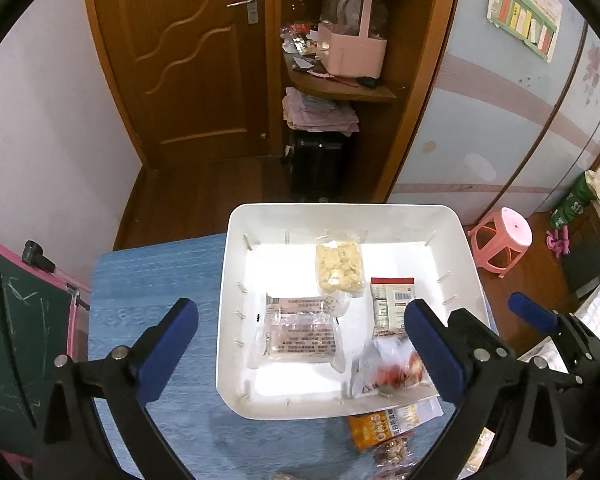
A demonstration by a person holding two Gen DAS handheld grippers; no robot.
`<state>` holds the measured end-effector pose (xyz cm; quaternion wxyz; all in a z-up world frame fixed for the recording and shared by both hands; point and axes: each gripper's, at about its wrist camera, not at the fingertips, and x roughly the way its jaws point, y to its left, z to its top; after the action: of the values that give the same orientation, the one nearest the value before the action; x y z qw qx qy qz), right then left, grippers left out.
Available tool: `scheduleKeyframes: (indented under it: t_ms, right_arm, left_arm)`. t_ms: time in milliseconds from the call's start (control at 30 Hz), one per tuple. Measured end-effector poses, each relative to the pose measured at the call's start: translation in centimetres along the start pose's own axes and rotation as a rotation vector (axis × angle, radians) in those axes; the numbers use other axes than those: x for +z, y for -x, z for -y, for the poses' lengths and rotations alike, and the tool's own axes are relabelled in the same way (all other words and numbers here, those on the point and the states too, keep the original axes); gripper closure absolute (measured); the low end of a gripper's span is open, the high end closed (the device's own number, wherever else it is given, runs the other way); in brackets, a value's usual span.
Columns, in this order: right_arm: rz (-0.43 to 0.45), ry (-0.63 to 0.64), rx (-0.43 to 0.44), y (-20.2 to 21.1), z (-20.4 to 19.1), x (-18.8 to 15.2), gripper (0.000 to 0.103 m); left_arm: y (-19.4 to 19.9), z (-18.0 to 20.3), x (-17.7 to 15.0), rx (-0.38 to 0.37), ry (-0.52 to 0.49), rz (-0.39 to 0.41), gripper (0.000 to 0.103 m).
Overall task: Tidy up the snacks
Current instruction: 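Lift both bags over the white tray and release them inside, then withdraw both tools from the tray toward the snacks on the table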
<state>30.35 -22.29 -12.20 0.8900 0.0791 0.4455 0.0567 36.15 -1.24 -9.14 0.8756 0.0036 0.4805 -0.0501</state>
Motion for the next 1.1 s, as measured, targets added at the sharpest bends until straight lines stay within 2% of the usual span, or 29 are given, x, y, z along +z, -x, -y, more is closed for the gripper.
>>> scheduleKeyframes:
  t_ms: [433, 1100]
  right_arm:
    - [0.0, 0.002, 0.0, 2.7, -0.6, -1.8, 0.018]
    - [0.079, 0.007, -0.016, 11.5, -2.7, -6.6, 0.018]
  left_arm:
    - [4.0, 0.0, -1.8, -0.008, -0.017, 0.049, 0.001]
    - [13.9, 0.3, -7.2, -0.003, -0.104, 0.157, 0.001]
